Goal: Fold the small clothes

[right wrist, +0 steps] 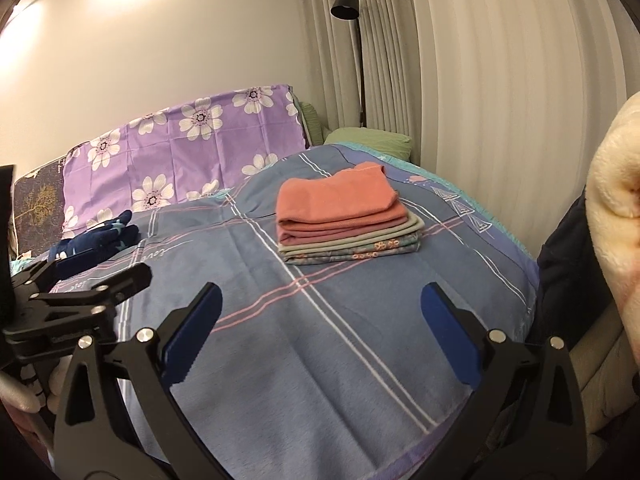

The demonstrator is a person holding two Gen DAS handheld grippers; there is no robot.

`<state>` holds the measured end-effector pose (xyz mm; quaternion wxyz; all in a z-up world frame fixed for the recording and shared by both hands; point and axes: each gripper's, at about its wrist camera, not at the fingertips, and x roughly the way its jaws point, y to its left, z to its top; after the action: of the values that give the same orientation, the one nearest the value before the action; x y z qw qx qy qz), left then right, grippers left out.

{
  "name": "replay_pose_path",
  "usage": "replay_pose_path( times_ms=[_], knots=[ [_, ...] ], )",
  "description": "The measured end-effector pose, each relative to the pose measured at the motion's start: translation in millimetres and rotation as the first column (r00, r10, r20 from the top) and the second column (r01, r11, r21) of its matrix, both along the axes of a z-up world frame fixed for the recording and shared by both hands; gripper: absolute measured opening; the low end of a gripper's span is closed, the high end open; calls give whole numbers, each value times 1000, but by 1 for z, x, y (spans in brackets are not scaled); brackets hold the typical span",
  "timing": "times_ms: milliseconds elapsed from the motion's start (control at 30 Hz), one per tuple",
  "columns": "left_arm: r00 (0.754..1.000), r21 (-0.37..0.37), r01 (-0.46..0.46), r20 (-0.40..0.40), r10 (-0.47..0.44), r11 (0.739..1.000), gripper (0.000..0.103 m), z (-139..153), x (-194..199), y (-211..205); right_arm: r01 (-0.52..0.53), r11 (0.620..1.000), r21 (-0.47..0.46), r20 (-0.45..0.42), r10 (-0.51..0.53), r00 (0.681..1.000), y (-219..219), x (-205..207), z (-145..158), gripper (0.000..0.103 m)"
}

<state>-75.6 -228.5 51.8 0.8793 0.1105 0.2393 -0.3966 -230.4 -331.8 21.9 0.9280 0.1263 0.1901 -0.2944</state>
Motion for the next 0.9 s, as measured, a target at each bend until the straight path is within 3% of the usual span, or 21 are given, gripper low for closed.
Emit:
replay_pose_path(
  times_ms=[200,433,900],
  knots=[
    [1000,-42,23,15,-22,999,102,10,-25,27,16,999,-35,2,-16,1000,26,-7,12,101],
    [999,-42,12,44,-10,999,102,5,-43,45,-16,1000,-15,-30,16,999,38,-9,6,101],
    [1000,-19,8,21,-8,1000,102,-9,-44,42,6,1000,13,-60,-6,998,32,-4,-4,101]
  ],
)
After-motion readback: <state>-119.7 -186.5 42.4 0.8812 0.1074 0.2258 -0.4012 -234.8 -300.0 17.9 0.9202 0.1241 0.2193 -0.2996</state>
